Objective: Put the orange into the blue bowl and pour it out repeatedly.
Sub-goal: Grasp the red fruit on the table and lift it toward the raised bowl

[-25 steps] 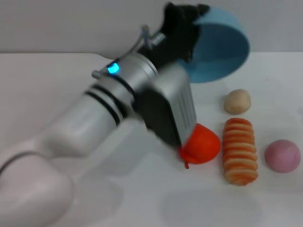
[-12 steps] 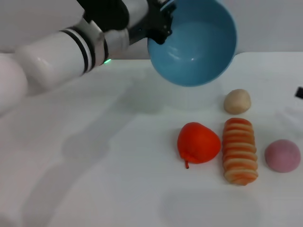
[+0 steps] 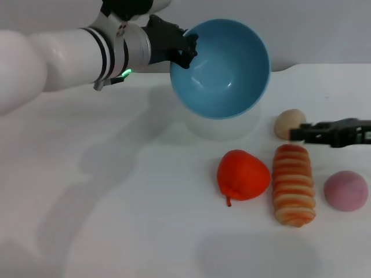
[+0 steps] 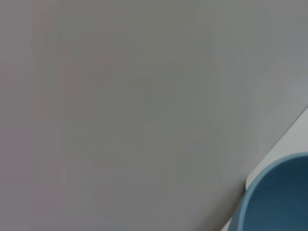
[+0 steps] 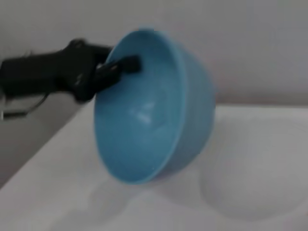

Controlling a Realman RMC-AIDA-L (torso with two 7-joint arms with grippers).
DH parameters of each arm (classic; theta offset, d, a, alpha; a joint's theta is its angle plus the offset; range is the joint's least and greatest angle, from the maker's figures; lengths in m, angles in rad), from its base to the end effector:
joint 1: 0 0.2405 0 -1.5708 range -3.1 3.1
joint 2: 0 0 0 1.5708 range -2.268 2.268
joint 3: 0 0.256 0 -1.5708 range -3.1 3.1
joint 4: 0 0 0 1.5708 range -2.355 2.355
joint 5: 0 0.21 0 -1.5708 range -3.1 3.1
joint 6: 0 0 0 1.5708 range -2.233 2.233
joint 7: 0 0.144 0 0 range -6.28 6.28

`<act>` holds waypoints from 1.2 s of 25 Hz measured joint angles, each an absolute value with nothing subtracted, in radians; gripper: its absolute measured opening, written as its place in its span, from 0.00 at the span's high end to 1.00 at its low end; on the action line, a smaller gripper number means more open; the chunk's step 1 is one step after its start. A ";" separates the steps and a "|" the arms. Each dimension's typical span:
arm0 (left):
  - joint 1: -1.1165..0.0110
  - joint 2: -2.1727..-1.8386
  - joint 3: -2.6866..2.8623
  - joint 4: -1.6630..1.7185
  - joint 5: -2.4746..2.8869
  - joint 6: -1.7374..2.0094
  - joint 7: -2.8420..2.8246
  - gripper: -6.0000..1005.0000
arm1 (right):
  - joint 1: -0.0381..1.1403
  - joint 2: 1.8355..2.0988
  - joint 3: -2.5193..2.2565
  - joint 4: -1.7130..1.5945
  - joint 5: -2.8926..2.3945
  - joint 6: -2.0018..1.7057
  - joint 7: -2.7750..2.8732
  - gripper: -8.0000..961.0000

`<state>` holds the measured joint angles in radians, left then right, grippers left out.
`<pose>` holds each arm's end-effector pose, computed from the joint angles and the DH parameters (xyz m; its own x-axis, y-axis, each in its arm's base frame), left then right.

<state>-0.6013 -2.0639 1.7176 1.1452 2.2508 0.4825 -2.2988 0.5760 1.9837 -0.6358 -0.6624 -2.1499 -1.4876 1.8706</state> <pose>-0.1203 0.4213 -0.0474 0.9556 0.1509 0.2532 0.2853 -0.6893 -0.6659 0.2876 0.3548 0.0378 0.5697 -0.6941 -0.4402 -0.7961 -0.5991 -0.0857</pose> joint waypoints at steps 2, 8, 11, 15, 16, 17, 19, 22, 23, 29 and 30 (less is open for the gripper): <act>-0.645 -2.064 1.671 1.107 2.317 0.541 -2.388 1.00 | 0.604 1.992 -0.706 -0.665 -2.175 -1.469 1.919 0.69; -0.658 -2.066 1.652 1.095 2.398 0.538 -2.487 1.00 | 0.657 2.063 -0.822 -0.678 -2.294 -1.367 1.955 0.70; -0.659 -2.066 1.654 1.094 2.416 0.536 -2.489 1.00 | 0.678 2.073 -0.870 -0.647 -2.288 -1.323 1.957 0.70; -0.655 -2.066 1.655 1.093 2.418 0.536 -2.488 1.00 | 0.702 2.074 -0.935 -0.581 -2.276 -1.263 1.957 0.71; -0.653 -2.066 1.655 1.092 2.418 0.536 -2.487 1.00 | 0.705 2.074 -0.951 -0.571 -2.276 -1.249 1.957 0.71; -0.652 -2.066 1.656 1.092 2.418 0.536 -2.487 1.00 | 0.707 2.074 -0.969 -0.563 -2.275 -1.241 1.957 0.71; -0.650 -2.066 1.660 1.091 2.418 0.534 -2.487 1.00 | 0.708 2.074 -0.998 -0.559 -2.275 -1.234 1.955 0.72; -0.649 -2.066 1.665 1.090 2.419 0.528 -2.485 1.00 | 0.708 2.075 -1.031 -0.568 -2.275 -1.226 1.954 0.72; -0.648 -2.066 1.666 1.090 2.419 0.528 -2.485 1.00 | 0.707 2.075 -1.034 -0.573 -2.274 -1.225 1.954 0.72; -0.649 -2.066 1.679 1.090 2.420 0.526 -2.485 1.00 | 0.699 2.076 -1.038 -0.591 -2.255 -1.224 1.945 0.74; -0.649 -2.066 1.679 1.090 2.421 0.525 -2.485 1.00 | 0.699 2.076 -1.039 -0.591 -2.250 -1.224 1.943 0.74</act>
<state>-0.6486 -2.0662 1.6786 1.0900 2.4206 0.5255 -2.4848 0.6986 2.0756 -1.0385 -0.5912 -2.2497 -1.2238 1.9429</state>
